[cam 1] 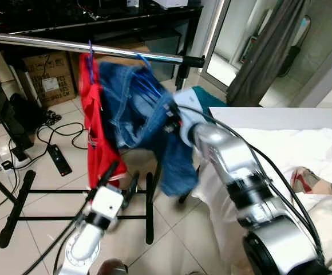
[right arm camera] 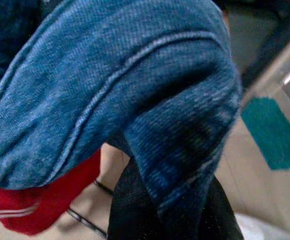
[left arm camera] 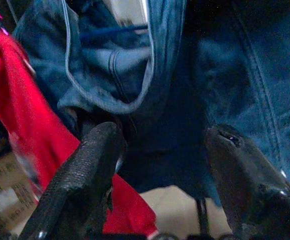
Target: Hang hanger
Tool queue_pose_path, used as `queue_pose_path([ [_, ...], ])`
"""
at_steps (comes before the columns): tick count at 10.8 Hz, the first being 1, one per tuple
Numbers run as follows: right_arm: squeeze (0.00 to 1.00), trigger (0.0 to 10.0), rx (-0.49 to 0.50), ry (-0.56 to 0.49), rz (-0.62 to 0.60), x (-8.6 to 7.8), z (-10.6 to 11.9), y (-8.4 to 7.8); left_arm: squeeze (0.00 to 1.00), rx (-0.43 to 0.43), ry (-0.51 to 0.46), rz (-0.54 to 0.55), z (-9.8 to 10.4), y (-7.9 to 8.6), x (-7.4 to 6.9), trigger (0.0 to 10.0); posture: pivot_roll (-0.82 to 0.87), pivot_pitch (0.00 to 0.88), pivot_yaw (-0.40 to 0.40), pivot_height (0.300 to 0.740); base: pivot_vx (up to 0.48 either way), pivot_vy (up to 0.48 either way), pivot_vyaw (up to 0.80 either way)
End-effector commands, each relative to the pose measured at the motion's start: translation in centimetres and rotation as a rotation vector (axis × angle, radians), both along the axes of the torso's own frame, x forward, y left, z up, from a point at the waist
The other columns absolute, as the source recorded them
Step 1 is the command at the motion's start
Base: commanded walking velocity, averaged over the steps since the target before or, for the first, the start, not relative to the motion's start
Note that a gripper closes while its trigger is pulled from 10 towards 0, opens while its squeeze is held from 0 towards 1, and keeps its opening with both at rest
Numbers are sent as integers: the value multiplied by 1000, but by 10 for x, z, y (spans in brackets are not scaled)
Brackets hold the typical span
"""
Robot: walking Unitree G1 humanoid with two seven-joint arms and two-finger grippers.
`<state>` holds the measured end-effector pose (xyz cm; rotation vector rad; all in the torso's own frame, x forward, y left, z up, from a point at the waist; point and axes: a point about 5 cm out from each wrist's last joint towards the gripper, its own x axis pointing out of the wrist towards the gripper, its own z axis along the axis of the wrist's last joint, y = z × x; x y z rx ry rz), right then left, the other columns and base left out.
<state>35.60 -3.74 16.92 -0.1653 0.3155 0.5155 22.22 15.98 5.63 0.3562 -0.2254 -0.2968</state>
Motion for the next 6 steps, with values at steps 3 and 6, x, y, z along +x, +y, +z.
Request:
queue_pose_path([
  [3,0,10000,19,-43,25,6,17,17,0,2,-70,4,19,-2,6,10000,288,22,-150,710,0,0,0],
  [6,0,10000,-16,35,-65,13,9,18,0,28,-97,-51,30,-12,6,10000,304,19,-154,710,0,0,0],
])
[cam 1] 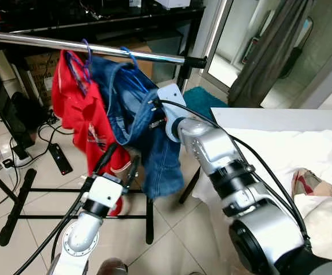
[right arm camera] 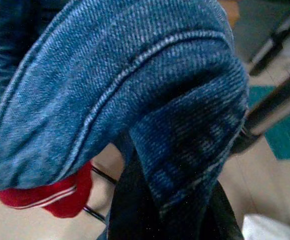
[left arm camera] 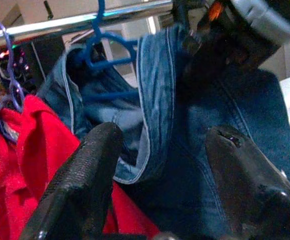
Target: Hang hanger
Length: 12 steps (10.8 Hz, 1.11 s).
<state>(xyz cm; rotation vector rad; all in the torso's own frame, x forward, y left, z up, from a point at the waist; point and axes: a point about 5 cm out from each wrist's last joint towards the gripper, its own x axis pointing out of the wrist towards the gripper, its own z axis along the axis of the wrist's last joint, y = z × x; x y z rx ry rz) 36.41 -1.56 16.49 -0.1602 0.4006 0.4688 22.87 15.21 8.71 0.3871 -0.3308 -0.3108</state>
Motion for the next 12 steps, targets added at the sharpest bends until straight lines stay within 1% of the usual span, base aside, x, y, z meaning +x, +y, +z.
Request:
queue_pose_path([
  [1,0,10000,17,-32,-43,8,15,-2,0,26,6,-50,1,-9,-1,10000,304,19,-154,710,0,0,0],
  [2,0,10000,44,-19,-67,10,18,-1,0,29,6,-57,2,-11,-1,10000,304,19,-154,710,0,0,0],
  [4,0,10000,128,-15,-172,19,25,-9,0,31,4,-62,6,-12,0,10000,309,16,-152,710,0,0,0],
  [5,0,10000,143,-14,-200,22,27,-13,0,31,3,-67,7,-13,0,10000,309,16,-152,710,0,0,0],
  [6,0,10000,124,15,-252,25,24,-16,0,34,2,-77,8,-15,0,10000,309,16,-152,710,0,0,0],
  [8,0,10000,101,83,-309,25,14,-19,0,38,2,-80,9,-16,0,10000,312,19,-153,710,0,0,0],
  [11,0,10000,71,115,-311,24,8,-15,0,46,9,-83,10,-15,0,10000,316,17,-154,710,0,0,0],
  [12,0,10000,52,154,-327,21,-2,-18,0,50,13,-87,9,-16,0,10000,315,17,-155,710,0,0,0],
])
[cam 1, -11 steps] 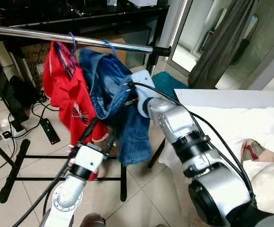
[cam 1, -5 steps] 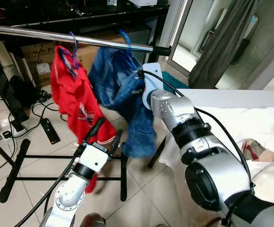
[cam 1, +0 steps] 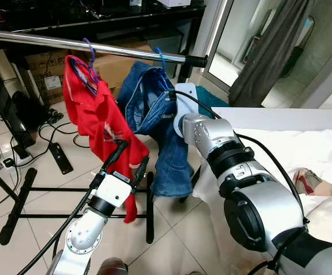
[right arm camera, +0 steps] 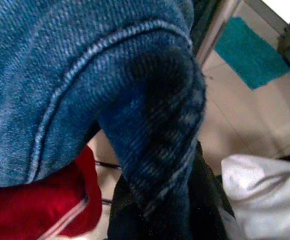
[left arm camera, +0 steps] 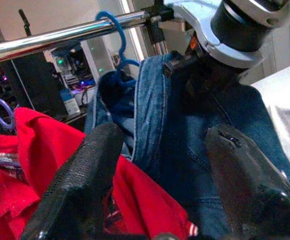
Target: Hang hanger
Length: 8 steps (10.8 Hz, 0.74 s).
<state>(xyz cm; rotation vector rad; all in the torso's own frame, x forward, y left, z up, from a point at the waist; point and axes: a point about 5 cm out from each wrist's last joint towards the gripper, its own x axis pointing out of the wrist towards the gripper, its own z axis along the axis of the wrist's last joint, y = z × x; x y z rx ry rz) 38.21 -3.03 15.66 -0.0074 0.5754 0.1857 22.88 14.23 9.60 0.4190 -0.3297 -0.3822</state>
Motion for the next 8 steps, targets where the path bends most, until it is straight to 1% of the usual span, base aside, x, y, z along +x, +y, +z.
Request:
queue_pose_path([
  [1,0,10000,1,-2,-25,3,3,-5,0,11,7,-31,0,-7,0,10000,314,18,-156,710,0,0,0],
  [3,0,10000,7,0,-8,2,3,-3,0,14,12,-38,-1,-8,0,10000,309,21,-157,710,0,0,0],
  [6,0,10000,-4,27,0,-3,-14,-6,0,6,25,-27,-4,-7,-3,10000,312,27,-159,710,0,0,0],
  [7,1000,10000,2,37,17,-6,-20,-7,0,0,29,-21,-4,-6,-4,10000,311,28,-158,710,0,0,0],
  [8,1000,10000,3,32,24,-6,-20,-7,0,-4,31,-18,-5,-6,-5,10000,308,30,-156,710,0,0,0],
])
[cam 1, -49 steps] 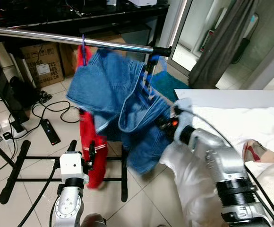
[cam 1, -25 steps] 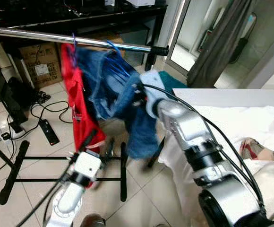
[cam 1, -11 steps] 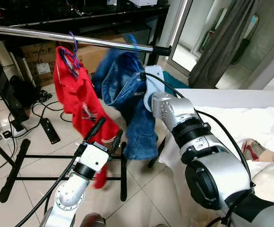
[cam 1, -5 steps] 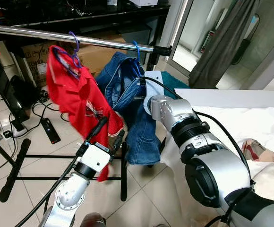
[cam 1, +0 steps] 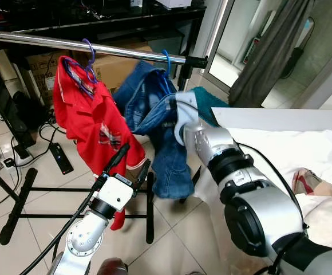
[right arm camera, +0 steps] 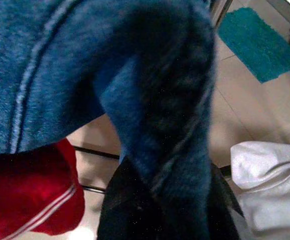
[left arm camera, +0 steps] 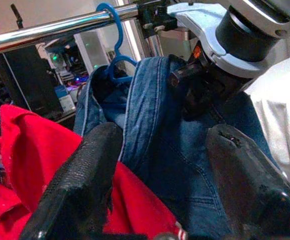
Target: Hang hanger
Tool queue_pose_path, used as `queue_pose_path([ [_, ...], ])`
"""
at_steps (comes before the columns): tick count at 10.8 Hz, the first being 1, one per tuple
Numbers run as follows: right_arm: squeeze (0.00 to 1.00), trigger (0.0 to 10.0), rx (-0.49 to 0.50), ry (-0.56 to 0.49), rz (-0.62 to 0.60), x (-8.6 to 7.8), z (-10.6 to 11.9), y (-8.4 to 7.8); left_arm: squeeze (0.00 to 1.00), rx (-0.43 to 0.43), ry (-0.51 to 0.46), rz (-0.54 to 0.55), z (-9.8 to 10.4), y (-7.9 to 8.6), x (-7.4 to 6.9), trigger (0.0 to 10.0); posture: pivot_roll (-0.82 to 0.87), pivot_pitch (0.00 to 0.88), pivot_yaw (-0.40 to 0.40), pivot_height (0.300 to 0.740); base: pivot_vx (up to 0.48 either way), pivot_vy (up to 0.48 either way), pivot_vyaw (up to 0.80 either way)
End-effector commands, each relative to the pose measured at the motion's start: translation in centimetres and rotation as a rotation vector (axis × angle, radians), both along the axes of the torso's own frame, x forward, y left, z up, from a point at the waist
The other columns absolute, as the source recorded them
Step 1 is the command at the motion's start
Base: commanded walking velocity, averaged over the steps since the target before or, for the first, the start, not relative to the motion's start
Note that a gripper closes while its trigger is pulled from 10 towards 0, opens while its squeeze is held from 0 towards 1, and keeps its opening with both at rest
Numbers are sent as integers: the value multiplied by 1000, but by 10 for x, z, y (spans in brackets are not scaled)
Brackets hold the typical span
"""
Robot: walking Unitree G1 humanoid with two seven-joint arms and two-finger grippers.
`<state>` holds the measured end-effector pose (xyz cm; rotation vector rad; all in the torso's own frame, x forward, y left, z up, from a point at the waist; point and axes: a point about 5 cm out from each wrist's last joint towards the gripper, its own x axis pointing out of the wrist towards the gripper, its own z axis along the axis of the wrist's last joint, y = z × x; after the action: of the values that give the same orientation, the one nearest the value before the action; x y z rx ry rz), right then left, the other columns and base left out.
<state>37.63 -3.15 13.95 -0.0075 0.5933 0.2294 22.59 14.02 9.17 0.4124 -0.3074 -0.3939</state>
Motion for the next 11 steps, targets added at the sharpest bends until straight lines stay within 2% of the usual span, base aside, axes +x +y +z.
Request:
queue_pose_path([
  [1,1000,10000,-28,-5,-2,0,-3,-6,0,-15,10,-2,-1,-3,-1,10000,305,31,-154,710,0,0,0],
  [2,0,10000,-35,-19,-2,0,-4,-8,0,-26,13,5,-1,-2,0,10000,302,33,-153,710,0,0,0],
  [3,0,10000,-23,-24,-2,0,-6,-10,0,-32,16,11,-1,-1,-1,10000,300,34,-151,710,0,0,0],
  [5,0,10000,-87,-85,28,-3,-15,-23,0,-45,25,24,-3,1,-1,10000,298,34,-150,710,0,0,0],
  [6,851,10000,6,-86,42,-11,-24,-28,0,-51,30,31,-4,3,-1,10000,293,34,-147,710,0,0,0],
  [7,1000,10000,40,-82,55,-15,-26,-28,0,-56,33,34,-5,4,-1,10000,285,32,-144,710,0,0,0],
  [8,1000,10000,57,-94,69,-17,-26,-28,0,-57,36,33,-5,4,0,10000,280,31,-142,710,0,0,0],
  [9,0,10000,88,-110,76,-18,-25,-29,0,-60,37,29,-5,3,2,10000,275,30,-139,710,0,0,0],
  [11,0,10000,70,-146,55,-23,-28,-47,0,-70,40,35,-5,4,2,10000,271,29,-139,710,0,0,0],
])
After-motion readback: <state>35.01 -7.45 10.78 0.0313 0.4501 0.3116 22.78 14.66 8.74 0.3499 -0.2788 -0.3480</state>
